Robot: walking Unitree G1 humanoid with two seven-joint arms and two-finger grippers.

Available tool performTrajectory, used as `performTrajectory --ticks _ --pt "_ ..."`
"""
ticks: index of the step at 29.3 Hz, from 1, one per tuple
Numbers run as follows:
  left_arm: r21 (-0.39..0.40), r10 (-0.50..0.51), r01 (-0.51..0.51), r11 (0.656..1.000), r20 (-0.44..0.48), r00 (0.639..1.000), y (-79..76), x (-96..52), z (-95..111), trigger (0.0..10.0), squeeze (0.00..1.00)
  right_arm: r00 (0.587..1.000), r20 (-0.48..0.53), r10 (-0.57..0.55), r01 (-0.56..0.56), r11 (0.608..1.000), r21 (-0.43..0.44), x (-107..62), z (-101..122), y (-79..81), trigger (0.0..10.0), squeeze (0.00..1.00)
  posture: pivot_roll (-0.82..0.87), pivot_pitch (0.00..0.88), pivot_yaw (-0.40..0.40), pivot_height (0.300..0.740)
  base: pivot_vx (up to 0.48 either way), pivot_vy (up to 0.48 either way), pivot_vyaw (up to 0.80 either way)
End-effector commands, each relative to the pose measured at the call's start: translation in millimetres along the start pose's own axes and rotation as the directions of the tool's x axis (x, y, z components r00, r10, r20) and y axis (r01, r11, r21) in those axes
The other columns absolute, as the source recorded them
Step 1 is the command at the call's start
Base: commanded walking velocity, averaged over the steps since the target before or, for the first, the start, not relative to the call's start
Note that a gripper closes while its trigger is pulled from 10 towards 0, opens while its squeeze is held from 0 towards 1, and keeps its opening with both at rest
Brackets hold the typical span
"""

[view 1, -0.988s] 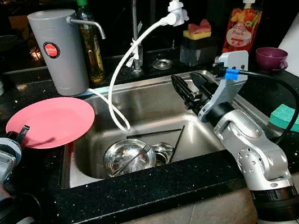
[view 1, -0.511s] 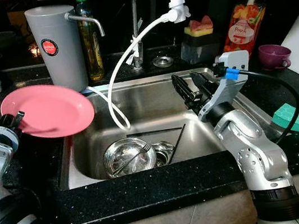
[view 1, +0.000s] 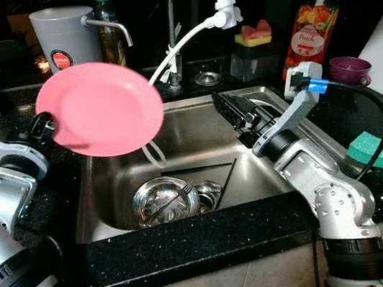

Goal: Kitchen organization

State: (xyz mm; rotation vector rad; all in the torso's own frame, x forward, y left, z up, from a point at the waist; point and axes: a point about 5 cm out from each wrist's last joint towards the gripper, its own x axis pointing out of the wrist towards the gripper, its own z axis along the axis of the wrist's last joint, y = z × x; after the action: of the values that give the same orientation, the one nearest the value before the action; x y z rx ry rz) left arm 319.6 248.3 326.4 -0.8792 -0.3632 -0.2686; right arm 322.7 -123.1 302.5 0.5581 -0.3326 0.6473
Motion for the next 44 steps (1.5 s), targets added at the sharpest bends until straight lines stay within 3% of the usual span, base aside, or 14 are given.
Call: performTrajectory --ticks 1,7,20,23,24,25,26,27,34,37,42,44 --pt "-0.013 -0.104 0.104 0.994 -0.021 0.994 -10.9 -3.8 -3 10.0 0.00 1.000 -0.006 0.021 -0.021 0.998 0.066 -6.6 -1 -0.9 10.0 0.00 0.06 0.119 -0.056 0.740 0.000 0.000 0.00" --pt "-0.036 -0.276 0.274 0.961 -0.100 0.956 -29.0 -6.5 -19 10.0 0.00 0.997 -0.005 0.077 -0.074 0.980 0.184 -9.7 -1 3.6 10.0 0.00 0.05 0.111 -0.057 0.740 0.000 0.000 0.00" --pt "-0.073 -0.354 0.347 0.935 -0.151 0.923 -37.1 -3.8 -35 10.0 0.00 0.993 -0.026 0.116 -0.106 0.964 0.245 -11.2 -1 9.5 10.0 0.00 0.04 0.117 -0.059 0.740 0.000 0.000 0.00" --pt "-0.060 -0.348 0.343 0.938 -0.178 0.921 -36.8 -3.6 -40 10.0 0.00 0.993 -0.028 0.117 -0.106 0.963 0.247 -11.2 -2 10.2 4.4 0.00 0.04 0.117 -0.059 0.740 0.000 0.000 0.00" --pt "-0.061 -0.347 0.342 0.938 -0.184 0.919 -36.6 -3.7 -42 10.0 0.00 0.993 -0.027 0.116 -0.106 0.963 0.248 -11.3 -2 10.3 4.4 0.00 0.04 0.117 -0.059 0.740 0.000 0.000 0.00" --pt "-0.044 -0.339 0.338 0.940 -0.202 0.919 -35.7 -3.8 -45 10.0 0.00 0.993 -0.031 0.116 -0.105 0.963 0.247 -11.3 -2 10.6 2.2 0.00 0.04 0.117 -0.059 0.740 0.000 0.000 0.00" --pt "-0.021 -0.329 0.333 0.943 -0.221 0.918 -34.7 -3.9 -48 10.0 0.00 0.993 -0.036 0.117 -0.104 0.964 0.244 -11.4 -2 10.9 2.2 0.00 0.04 0.117 -0.059 0.740 0.000 0.000 0.00" --pt "-0.020 -0.327 0.332 0.943 -0.229 0.917 -34.8 -3.9 -51 10.0 0.00 0.993 -0.038 0.114 -0.101 0.964 0.245 -11.3 -2 10.7 0.0 0.00 0.04 0.121 -0.059 0.740 0.000 0.000 0.00" --pt "-0.001 -0.329 0.340 0.940 -0.255 0.909 -37.9 -3.7 -59 10.0 0.00 0.993 -0.050 0.109 -0.093 0.964 0.249 -11.7 -3 10.7 0.0 0.00 0.04 0.121 -0.059 0.740 0.000 0.000 0.00" --pt "0.062 -0.284 0.309 0.949 -0.255 0.924 -35.7 -1.6 -62 10.0 0.00 0.995 -0.058 0.082 -0.065 0.966 0.249 -11.2 -4 6.8 0.0 0.00 0.04 0.121 -0.059 0.740 0.000 0.000 0.00" --pt "0.091 -0.270 0.299 0.950 -0.245 0.931 -35.4 -0.5 -62 10.0 0.00 0.996 -0.056 0.069 -0.053 0.967 0.251 -10.8 -4 4.7 0.0 0.00 0.04 0.121 -0.059 0.740 0.000 0.000 0.00" --pt "0.104 -0.245 0.274 0.956 -0.231 0.942 -32.9 1.2 -62 10.0 1.00 0.996 -0.056 0.066 -0.050 0.966 0.253 -10.7 -4 4.4 0.0 0.00 0.04 0.121 -0.059 0.740 0.000 0.000 0.00"
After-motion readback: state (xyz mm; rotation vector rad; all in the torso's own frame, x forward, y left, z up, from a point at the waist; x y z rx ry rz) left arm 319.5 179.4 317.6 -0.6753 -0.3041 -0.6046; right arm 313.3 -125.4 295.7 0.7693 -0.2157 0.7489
